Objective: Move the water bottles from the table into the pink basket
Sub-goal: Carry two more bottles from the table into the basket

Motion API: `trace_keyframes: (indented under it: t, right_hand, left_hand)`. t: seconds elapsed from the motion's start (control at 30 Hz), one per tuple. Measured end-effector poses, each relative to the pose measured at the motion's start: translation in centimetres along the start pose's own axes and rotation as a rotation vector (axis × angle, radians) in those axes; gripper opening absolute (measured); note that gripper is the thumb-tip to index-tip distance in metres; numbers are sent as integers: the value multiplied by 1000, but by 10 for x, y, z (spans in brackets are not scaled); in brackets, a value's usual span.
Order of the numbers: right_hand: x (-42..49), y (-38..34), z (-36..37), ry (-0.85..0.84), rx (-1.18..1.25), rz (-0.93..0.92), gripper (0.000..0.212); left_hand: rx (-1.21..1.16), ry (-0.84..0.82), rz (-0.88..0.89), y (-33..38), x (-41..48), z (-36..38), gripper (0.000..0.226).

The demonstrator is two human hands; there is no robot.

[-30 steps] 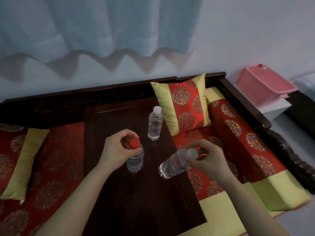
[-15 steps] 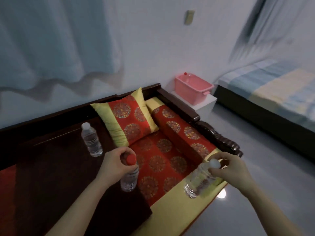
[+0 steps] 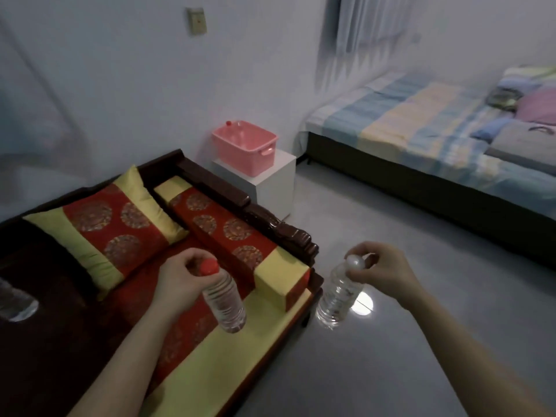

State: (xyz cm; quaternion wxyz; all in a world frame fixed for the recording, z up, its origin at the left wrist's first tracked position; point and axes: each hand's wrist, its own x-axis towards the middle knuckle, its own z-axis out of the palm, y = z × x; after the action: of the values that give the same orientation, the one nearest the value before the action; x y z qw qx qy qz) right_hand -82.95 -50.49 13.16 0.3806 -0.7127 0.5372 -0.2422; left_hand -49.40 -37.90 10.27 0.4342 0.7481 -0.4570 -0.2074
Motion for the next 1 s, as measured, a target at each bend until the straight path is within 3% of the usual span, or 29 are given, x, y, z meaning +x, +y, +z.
trace_keyframes:
  t: [0.17, 0.3, 0.73, 1.0]
  right_hand:
    - [45, 54, -56, 83, 55, 57, 26]
    - [89, 83, -84, 54, 18, 75, 25]
    - [316, 156, -209, 40, -41, 102, 24]
    - [493, 191, -278, -81, -60, -104, 43]
  left_hand:
    - [38, -105, 72, 48, 49, 91, 27]
    - [54, -146, 127, 75, 88, 147, 28]
    - [44, -201, 145, 167, 288, 331, 30]
    - [23, -25, 28, 199, 408, 412, 30]
